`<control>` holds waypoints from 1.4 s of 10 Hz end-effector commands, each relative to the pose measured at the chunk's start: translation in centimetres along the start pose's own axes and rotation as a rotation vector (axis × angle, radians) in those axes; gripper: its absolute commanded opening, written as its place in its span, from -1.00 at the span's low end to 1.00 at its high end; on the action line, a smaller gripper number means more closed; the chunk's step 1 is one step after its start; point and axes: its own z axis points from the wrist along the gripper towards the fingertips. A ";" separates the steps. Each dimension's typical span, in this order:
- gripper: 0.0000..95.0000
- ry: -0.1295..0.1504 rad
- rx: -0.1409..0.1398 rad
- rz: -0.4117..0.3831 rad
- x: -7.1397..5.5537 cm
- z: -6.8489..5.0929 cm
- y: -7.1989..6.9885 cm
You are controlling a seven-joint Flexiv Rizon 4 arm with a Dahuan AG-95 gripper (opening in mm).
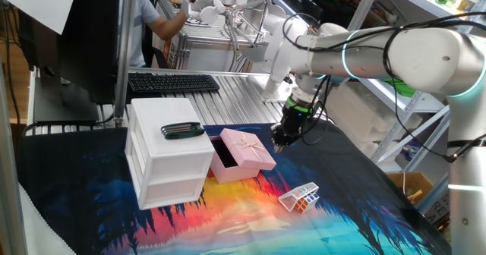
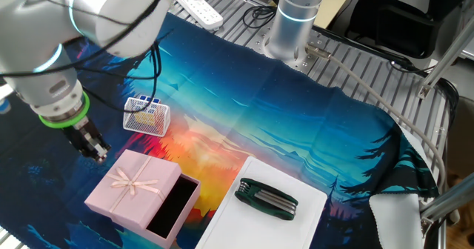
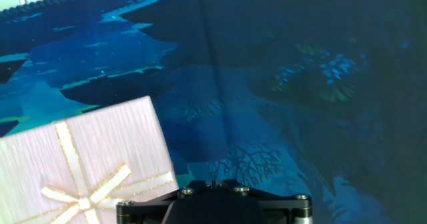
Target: Slide the outer casing onto the gift box
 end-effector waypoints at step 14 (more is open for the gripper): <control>-1.00 0.023 -0.069 0.012 -0.2 1.9 0.8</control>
